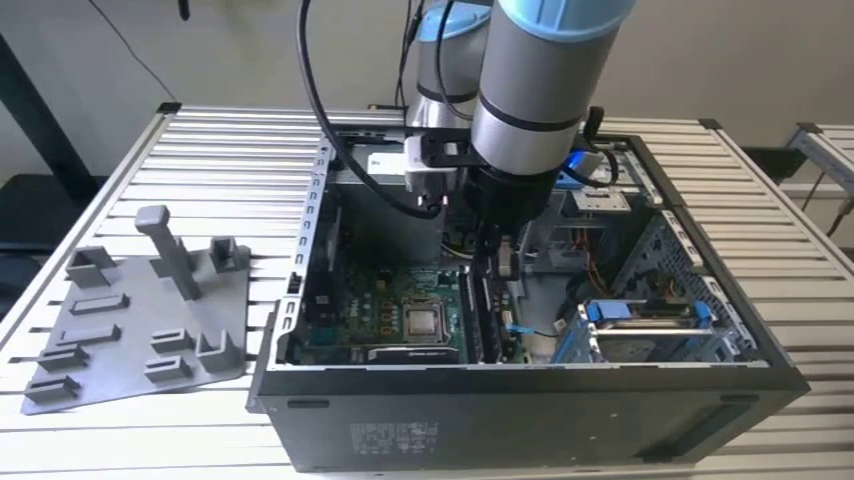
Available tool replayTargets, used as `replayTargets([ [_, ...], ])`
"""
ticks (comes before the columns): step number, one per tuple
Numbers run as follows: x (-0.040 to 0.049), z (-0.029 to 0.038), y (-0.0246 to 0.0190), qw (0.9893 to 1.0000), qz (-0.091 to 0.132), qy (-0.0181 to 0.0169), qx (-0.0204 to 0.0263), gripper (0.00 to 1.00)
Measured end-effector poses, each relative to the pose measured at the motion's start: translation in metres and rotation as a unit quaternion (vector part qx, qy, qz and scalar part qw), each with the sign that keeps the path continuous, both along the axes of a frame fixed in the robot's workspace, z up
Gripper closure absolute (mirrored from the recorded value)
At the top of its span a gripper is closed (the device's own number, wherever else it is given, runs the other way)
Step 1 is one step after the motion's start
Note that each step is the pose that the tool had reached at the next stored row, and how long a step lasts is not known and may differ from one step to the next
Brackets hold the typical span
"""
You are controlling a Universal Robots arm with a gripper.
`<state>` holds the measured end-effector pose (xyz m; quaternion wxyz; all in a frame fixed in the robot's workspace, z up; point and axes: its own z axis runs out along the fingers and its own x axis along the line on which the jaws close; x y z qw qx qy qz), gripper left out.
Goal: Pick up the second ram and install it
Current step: 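Press down the second ram until it locks into place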
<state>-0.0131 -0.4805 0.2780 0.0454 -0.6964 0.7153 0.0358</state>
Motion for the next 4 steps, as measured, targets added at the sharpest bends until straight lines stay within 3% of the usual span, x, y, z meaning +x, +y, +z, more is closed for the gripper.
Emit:
replayTargets([
  [4, 0.0000, 0.0001, 0.0000, 1.0000, 0.000, 0.0000, 0.0000, 0.89],
])
